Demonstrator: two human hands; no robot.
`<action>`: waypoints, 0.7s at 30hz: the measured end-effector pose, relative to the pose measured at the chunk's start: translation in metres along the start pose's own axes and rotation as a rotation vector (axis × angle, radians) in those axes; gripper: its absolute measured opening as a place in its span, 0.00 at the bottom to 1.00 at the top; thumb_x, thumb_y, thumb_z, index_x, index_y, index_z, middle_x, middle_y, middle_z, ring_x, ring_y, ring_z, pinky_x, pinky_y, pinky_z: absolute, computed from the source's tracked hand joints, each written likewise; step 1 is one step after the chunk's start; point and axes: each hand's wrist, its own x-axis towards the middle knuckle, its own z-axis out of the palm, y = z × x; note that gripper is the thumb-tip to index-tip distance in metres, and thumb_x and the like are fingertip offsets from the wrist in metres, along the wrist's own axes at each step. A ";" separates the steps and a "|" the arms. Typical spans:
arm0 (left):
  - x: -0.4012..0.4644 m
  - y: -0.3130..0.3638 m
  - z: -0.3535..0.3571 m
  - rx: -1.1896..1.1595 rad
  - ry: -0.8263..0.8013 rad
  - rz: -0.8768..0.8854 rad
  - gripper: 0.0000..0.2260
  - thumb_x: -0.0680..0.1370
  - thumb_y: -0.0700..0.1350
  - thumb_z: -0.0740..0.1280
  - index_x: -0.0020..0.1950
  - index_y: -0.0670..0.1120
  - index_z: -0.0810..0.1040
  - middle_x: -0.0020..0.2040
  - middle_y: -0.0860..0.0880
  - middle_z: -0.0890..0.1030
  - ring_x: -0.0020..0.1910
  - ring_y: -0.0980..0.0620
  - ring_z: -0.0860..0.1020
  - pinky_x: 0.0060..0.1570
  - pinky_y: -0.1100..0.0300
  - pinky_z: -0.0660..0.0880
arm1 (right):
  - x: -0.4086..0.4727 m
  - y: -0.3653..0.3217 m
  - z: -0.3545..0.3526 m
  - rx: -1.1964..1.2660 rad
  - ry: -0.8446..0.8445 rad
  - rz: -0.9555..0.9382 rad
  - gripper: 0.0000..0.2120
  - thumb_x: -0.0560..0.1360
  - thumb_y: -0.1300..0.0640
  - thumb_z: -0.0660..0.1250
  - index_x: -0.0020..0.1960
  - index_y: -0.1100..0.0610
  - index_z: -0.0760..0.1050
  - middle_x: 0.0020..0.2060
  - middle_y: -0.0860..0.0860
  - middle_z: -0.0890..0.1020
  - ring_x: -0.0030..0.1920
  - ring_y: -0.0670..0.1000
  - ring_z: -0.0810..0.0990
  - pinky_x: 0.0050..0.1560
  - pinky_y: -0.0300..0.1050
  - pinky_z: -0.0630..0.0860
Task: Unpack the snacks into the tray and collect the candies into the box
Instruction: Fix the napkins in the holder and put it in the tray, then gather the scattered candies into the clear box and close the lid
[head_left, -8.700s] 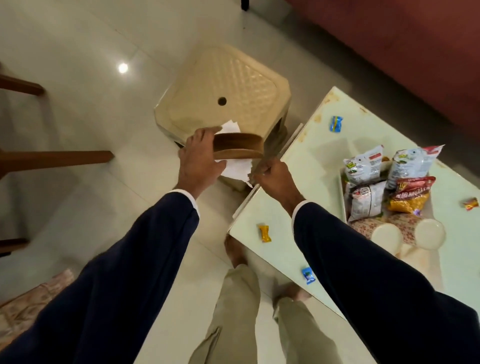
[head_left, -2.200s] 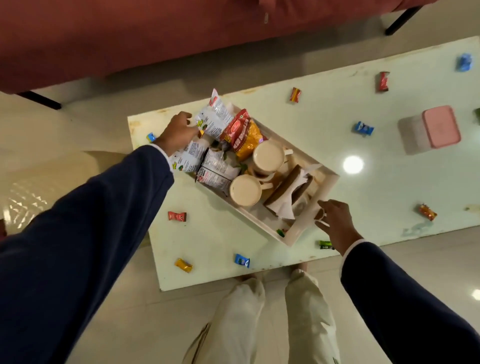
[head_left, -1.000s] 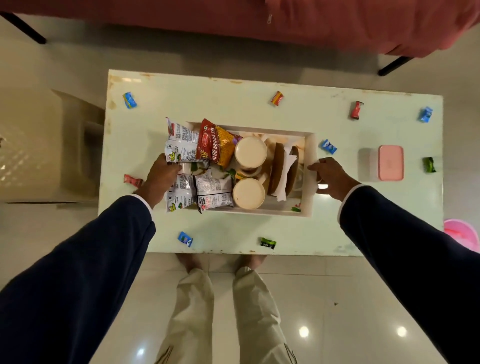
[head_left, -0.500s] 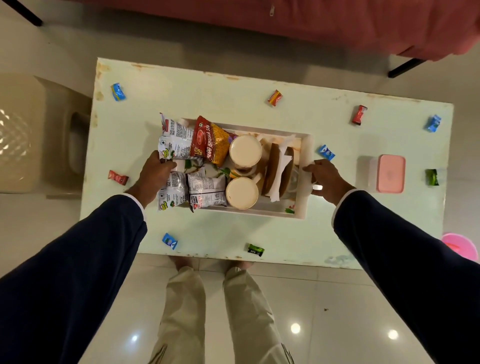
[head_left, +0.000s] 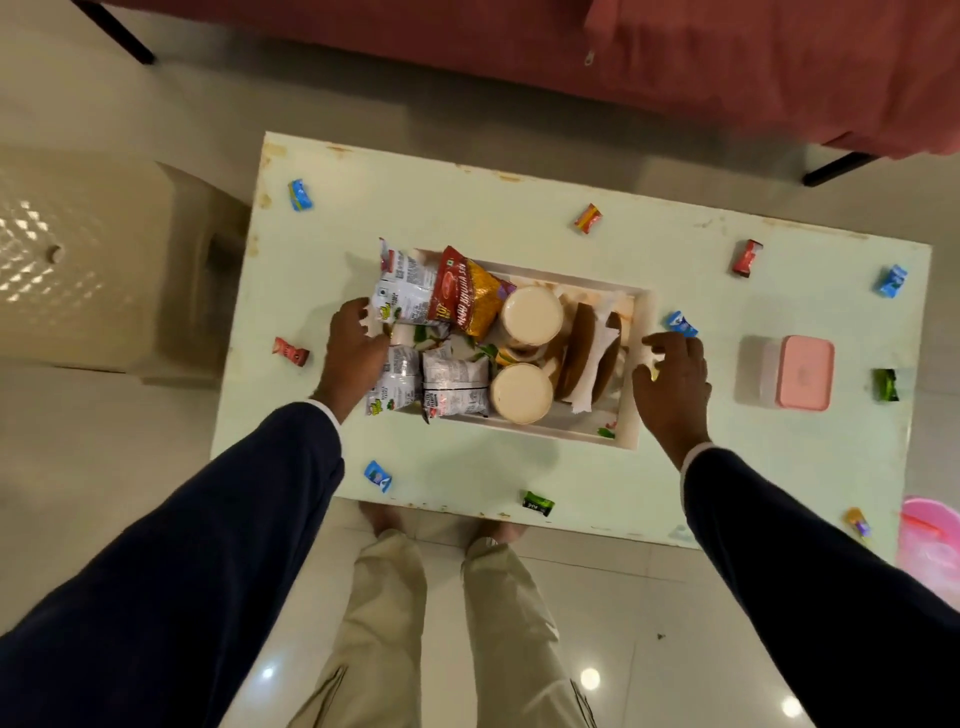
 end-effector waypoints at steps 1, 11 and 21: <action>-0.008 -0.002 -0.004 0.025 0.009 0.025 0.25 0.77 0.33 0.64 0.74 0.42 0.69 0.70 0.41 0.71 0.67 0.44 0.73 0.63 0.53 0.72 | -0.013 -0.011 0.001 0.052 0.015 -0.049 0.15 0.76 0.63 0.66 0.62 0.57 0.74 0.60 0.56 0.75 0.57 0.61 0.77 0.57 0.56 0.75; -0.089 -0.023 -0.055 0.332 -0.089 0.450 0.25 0.75 0.34 0.66 0.71 0.47 0.71 0.69 0.46 0.72 0.67 0.44 0.72 0.66 0.47 0.71 | -0.131 -0.133 0.039 0.121 -0.140 -0.419 0.13 0.74 0.69 0.67 0.58 0.61 0.75 0.52 0.56 0.76 0.51 0.57 0.75 0.53 0.58 0.76; -0.107 0.026 -0.003 0.329 -0.154 0.636 0.23 0.76 0.36 0.66 0.71 0.47 0.72 0.69 0.47 0.72 0.67 0.45 0.72 0.64 0.50 0.70 | -0.117 -0.118 -0.001 0.108 -0.096 -0.355 0.14 0.75 0.66 0.68 0.60 0.58 0.74 0.57 0.53 0.76 0.55 0.53 0.77 0.58 0.53 0.77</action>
